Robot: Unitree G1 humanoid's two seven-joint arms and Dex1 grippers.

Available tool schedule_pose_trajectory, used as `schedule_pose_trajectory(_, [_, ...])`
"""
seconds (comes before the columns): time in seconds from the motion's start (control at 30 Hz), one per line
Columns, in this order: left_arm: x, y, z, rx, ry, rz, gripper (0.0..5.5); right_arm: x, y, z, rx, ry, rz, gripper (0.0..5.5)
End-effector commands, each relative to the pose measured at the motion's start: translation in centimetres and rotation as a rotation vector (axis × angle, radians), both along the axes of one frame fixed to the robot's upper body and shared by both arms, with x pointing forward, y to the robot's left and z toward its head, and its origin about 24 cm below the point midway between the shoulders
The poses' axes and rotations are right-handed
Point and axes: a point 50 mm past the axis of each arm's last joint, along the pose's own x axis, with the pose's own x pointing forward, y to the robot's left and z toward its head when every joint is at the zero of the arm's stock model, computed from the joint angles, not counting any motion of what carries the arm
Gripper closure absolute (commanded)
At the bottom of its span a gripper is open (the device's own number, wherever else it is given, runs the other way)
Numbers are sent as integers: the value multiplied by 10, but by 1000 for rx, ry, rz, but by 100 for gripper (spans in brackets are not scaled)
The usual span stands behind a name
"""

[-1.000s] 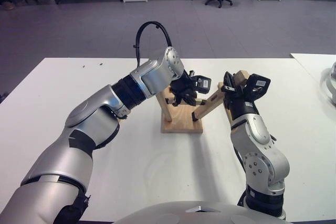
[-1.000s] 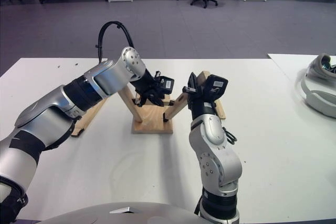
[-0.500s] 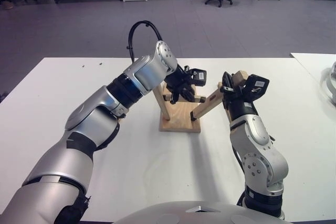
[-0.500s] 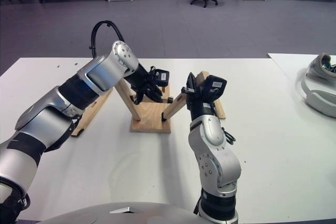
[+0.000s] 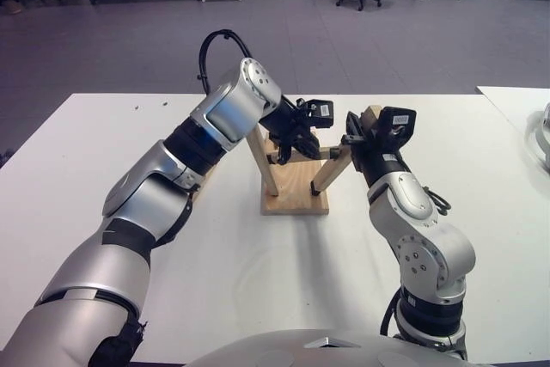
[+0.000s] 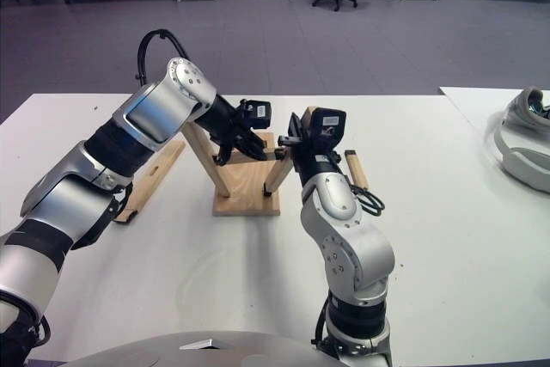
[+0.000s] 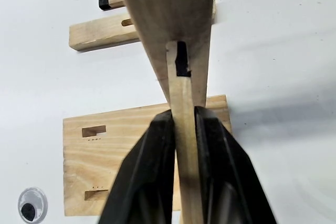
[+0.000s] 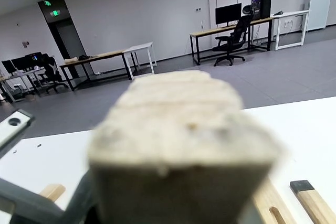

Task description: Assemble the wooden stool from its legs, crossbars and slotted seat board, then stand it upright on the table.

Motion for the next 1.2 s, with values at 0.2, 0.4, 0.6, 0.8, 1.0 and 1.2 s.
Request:
schedule_pose_trajectory(0.2, [-3, 2, -26, 84, 25, 25, 509, -1, 2, -30, -124, 205, 36, 445])
schedule_pose_trajectory(0.4, [-7, 0, -25, 91, 34, 4, 432, -2, 4, -32, -140, 208, 41, 445])
schedule_pose_trajectory(0.6, [-1, 0, -10, 45, 9, 27, 339, -1, 2, -32, -132, 208, 21, 445])
schedule_pose_trajectory(0.8, [6, -2, 42, -157, -71, 67, 302, -4, -1, -36, -143, 227, 13, 445])
schedule_pose_trajectory(1.0, [4, 34, 98, -411, -267, 180, 302, -4, 0, -32, -141, 198, 25, 445])
schedule_pose_trajectory(1.2, [6, 141, 73, -1066, -573, 966, 298, -2, -2, -27, -159, 166, 59, 315])
